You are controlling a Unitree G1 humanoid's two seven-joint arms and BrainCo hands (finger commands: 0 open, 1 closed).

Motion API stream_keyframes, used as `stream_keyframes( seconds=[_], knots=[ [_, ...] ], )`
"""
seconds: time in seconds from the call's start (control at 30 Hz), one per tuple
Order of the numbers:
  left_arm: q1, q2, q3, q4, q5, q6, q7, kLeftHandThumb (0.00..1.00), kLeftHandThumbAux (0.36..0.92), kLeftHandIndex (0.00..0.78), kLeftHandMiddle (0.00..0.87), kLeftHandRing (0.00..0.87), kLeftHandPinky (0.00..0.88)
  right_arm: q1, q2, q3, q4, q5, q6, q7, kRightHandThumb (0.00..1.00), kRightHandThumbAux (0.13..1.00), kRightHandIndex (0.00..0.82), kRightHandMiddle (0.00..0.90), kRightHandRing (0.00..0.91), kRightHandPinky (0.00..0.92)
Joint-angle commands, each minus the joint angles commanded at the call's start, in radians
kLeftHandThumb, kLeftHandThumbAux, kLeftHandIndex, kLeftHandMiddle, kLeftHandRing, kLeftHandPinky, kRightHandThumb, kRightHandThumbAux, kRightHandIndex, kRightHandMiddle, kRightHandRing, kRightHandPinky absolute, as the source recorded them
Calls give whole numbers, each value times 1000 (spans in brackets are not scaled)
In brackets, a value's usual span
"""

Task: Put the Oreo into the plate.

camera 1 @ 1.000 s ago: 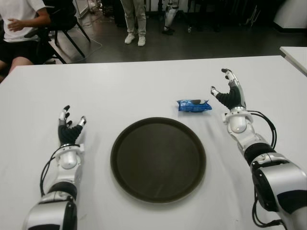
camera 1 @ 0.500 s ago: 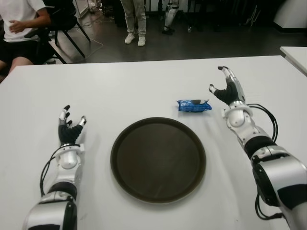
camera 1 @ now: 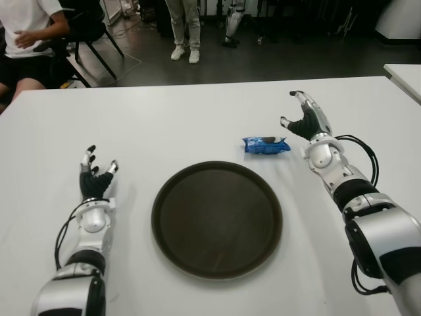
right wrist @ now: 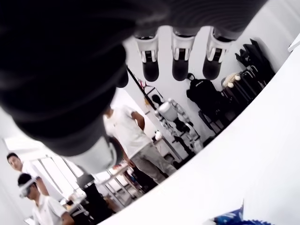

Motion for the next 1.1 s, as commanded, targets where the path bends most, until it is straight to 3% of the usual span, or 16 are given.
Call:
stream_keyframes(
  seconds=[0.37, 0.9, 1.1],
  knots=[
    [1, 6, -9, 18, 15, 25, 17, 0, 732, 39, 36, 9, 1, 1, 13, 48, 21, -48, 29, 22, 452, 730, 0, 58, 59, 76],
    [-1, 8, -10, 29, 21, 27, 12, 0, 758, 43, 41, 16, 6, -16, 15, 94, 27, -90, 48, 35, 377, 731, 0, 14, 11, 31],
    [-1, 3, -11, 27, 23, 26, 20, 0, 733, 34, 31, 8, 0, -23, 14, 105, 26, -96, 45, 38, 383, 739, 0, 11, 13, 42]
  ],
)
